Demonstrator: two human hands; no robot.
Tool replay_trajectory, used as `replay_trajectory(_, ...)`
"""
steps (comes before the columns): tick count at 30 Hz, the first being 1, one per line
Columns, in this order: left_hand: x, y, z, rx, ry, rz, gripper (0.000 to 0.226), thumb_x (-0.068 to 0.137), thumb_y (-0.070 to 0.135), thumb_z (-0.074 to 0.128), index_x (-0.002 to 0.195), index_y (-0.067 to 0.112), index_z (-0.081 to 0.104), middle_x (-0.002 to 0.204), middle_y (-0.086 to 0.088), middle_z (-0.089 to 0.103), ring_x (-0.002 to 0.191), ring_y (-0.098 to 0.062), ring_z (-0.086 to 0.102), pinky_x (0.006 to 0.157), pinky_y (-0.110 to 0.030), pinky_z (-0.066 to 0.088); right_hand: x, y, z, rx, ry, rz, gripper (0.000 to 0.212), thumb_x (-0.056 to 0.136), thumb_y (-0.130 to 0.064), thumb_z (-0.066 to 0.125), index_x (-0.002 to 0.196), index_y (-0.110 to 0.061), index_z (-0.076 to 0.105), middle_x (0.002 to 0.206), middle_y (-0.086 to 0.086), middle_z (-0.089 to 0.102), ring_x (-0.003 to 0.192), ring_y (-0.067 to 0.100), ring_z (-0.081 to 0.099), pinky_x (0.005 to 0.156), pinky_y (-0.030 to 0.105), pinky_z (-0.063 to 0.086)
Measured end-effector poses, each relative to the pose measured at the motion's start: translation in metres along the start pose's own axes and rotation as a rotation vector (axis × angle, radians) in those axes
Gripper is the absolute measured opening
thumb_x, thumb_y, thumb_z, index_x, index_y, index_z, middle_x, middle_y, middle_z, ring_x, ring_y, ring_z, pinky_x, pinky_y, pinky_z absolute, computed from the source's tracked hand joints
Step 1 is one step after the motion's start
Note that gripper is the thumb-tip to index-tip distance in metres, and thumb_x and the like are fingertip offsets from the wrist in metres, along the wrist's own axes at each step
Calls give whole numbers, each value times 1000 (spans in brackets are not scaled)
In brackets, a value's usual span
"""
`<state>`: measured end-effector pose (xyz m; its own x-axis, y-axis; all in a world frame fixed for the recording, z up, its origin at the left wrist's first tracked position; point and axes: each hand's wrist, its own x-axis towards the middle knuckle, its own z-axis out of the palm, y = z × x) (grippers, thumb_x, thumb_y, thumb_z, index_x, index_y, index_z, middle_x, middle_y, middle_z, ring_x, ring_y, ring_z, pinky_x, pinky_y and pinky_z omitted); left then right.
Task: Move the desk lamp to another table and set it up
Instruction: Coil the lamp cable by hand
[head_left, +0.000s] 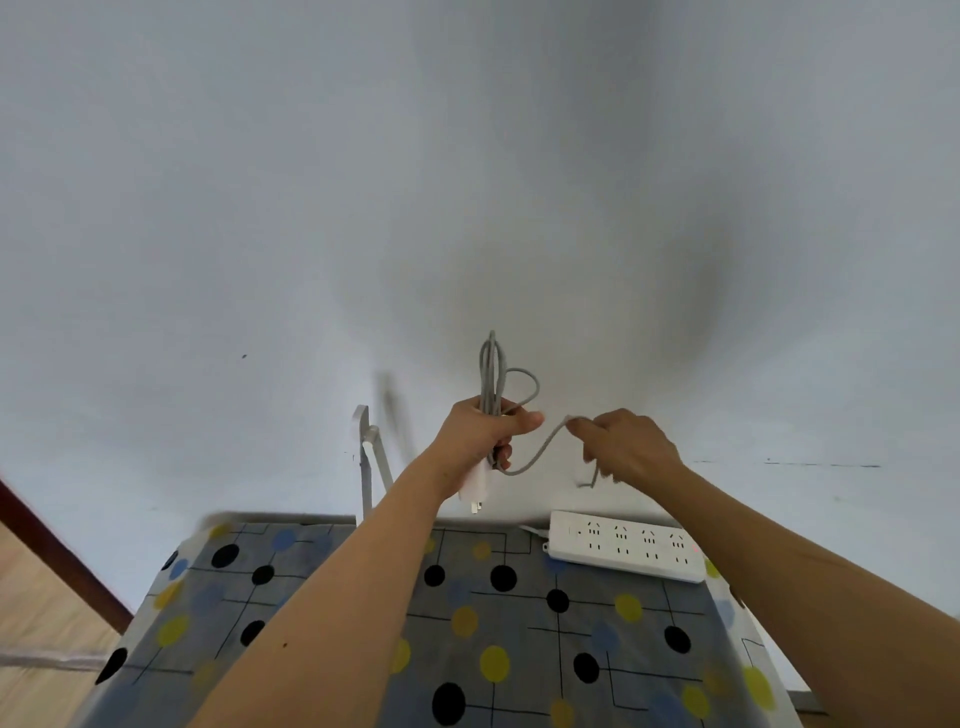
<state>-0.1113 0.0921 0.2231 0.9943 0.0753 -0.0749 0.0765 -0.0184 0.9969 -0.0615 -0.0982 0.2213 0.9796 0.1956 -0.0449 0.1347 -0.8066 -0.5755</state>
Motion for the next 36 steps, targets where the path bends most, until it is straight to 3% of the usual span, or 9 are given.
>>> replay_trajectory(5,1,-3,8,169,-45,6,52,55,39,88,91,10,65,59,3,57,48,-11,49,50,-23,45,3,-21,-11,432,-65,65,35,84,-29,54,57,-9,63,46,5,59,33,14,45,41,23,36)
replay_trajectory(10,2,-7,12,207,-107,-9,44,56,28,89,87,10,62,68,-1,57,49,-10,48,47,-21,43,4,-36,-20,709,-113,105,29,84,-17,51,58,-7,59,44,6,54,36,15,39,40,22,32)
replay_trajectory(17,7,-9,14,177,-92,-38,14,71,15,76,81,10,68,67,-2,71,48,-11,50,49,-22,44,8,-48,-22,791,-162,111,28,85,-15,50,60,-7,57,46,6,54,39,16,39,42,24,33)
replay_trajectory(21,10,-7,15,180,-85,-66,7,77,16,69,81,13,64,70,0,70,60,-13,54,57,-24,45,12,-48,-21,832,-181,140,27,86,-16,51,62,-7,60,48,6,54,39,15,40,42,24,34)
replay_trajectory(26,10,-12,15,172,-69,-87,8,82,19,65,87,13,62,82,0,70,71,-11,61,66,-25,46,15,-49,-20,832,-179,138,16,84,-15,60,87,-4,70,54,7,57,40,13,40,39,21,36)
replay_trajectory(30,8,-18,9,-57,77,-55,4,89,6,56,85,8,58,67,-7,65,61,-19,66,60,-27,53,18,-47,-16,852,-134,154,21,85,-17,63,101,-6,68,60,8,61,46,14,44,46,23,41)
replay_trajectory(36,1,-22,-17,-212,304,-1,13,90,2,54,81,11,58,60,-4,61,56,-19,63,53,-28,51,16,-48,16,727,-218,154,18,85,-14,64,99,-5,70,66,8,63,50,14,48,49,24,44)
